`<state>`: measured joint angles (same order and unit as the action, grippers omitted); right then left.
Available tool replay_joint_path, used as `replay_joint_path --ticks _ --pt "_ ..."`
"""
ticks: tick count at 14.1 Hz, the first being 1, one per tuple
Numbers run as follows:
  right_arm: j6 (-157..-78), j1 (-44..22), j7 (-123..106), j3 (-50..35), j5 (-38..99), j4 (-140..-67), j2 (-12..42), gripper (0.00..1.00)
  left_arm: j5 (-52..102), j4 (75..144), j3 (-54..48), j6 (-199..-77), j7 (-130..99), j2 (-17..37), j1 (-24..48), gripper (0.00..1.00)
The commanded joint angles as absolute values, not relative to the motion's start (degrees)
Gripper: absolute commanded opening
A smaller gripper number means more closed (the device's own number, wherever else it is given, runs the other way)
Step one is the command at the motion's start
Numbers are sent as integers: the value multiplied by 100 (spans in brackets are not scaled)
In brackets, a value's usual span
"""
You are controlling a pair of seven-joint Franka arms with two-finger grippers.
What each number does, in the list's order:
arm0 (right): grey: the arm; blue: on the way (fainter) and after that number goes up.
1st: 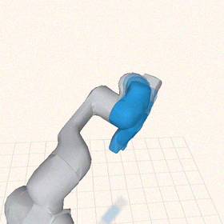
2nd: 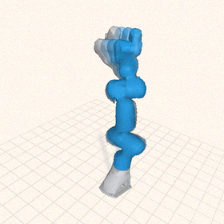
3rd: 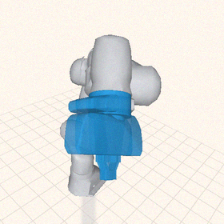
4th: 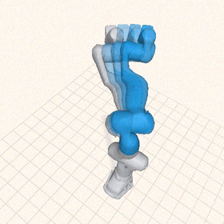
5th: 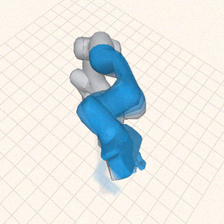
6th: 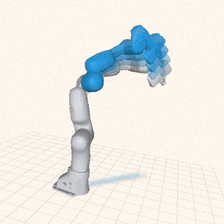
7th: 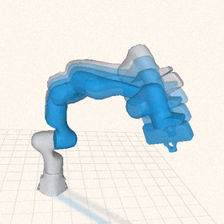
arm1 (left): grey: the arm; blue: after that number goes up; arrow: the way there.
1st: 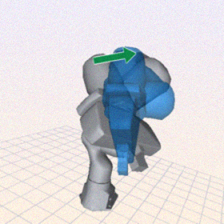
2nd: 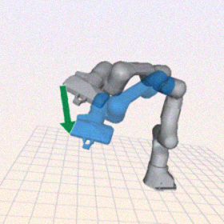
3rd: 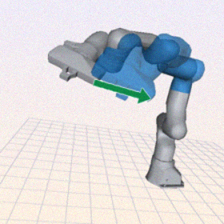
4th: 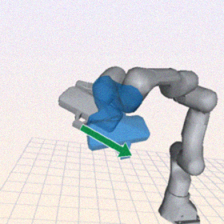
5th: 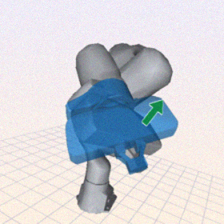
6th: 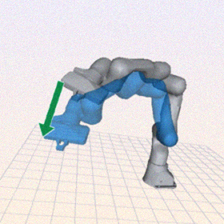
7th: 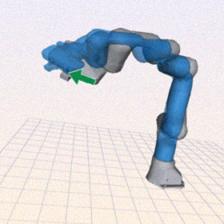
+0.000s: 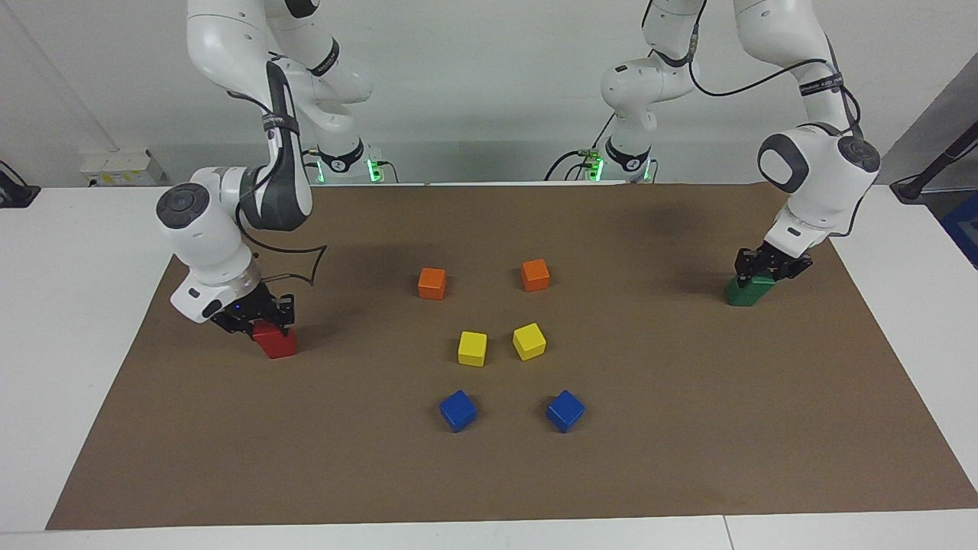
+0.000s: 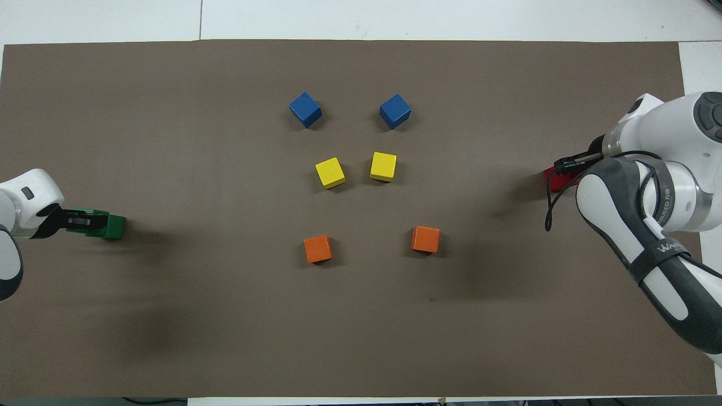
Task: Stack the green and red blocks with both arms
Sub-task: 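Stack green on green with the left gripper while the right gripper stacks red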
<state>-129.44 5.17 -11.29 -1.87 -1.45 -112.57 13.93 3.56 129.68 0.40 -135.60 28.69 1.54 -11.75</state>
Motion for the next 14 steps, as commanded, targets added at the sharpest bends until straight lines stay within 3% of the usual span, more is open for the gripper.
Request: replay_joint_path --ticks 1,3,4,7,9,10,14 --pt "-13166 562 -1072 -220 -176 -11382 1389 0 466 13228 -9 -13711 3085 -35 -1266 100" --pt "-13175 571 -1072 -220 -185 -11382 1389 0 466 13201 -9 -13676 3076 -35 -1266 100" --pt "-13175 571 -1064 -220 -176 -11382 1389 5 466 13175 -9 -13650 3076 -26 -1266 100" --pt "-13201 571 -1072 -220 -176 -11391 1397 44 457 12904 -9 -13291 3059 17 -1231 100" --pt "-13210 571 -1046 -220 -176 -11391 1389 86 448 12448 -9 -12764 3093 44 -1265 100" --pt "-13210 571 -1037 -220 -176 -11391 1389 98 448 12228 -9 -12570 3155 44 -1283 100" --pt "-13201 562 -1020 -220 -176 -11391 1389 100 422 11392 18 -11752 3111 0 -1318 100"
